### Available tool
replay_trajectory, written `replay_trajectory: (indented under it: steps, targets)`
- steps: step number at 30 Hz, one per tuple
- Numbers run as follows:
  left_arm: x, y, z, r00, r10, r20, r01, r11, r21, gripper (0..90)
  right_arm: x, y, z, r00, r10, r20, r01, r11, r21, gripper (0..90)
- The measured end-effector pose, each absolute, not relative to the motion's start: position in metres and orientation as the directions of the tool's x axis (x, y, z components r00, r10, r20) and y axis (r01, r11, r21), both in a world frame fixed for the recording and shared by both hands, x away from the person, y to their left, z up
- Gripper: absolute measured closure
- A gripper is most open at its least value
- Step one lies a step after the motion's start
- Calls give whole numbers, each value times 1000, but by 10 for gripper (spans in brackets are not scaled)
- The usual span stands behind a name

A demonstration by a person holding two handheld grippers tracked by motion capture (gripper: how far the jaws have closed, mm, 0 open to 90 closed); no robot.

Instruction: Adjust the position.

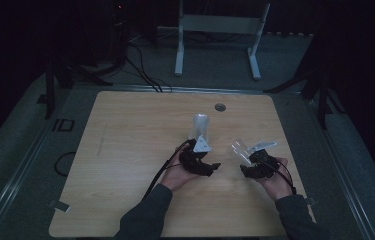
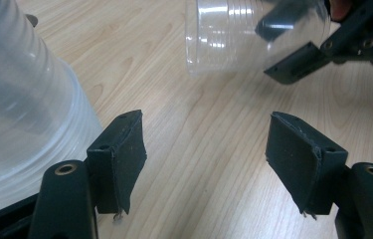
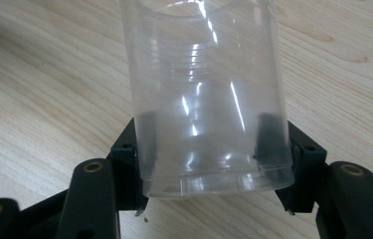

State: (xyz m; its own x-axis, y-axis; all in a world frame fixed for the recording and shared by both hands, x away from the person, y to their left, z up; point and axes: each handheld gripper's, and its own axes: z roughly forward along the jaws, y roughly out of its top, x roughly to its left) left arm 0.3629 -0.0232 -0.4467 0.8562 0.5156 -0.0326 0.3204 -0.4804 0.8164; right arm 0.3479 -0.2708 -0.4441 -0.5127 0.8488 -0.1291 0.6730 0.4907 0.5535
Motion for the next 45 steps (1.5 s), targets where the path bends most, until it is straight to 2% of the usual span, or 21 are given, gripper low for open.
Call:
replay_trajectory:
  steps: [13,21,45]
  targets:
    - [363,-35,-439,850,525,-47,328,-457,827,312,342,-270,-454,-413,904,-115,663,385,642,415]
    - [365,-36,-434,841,537,-62,342,-440,830,312,336,-268,-453,-363,925,-115,610,329,721,415]
    - [367,-41,-430,830,549,-98,358,-389,849,299,324,-264,-456,-316,944,-92,444,233,865,413]
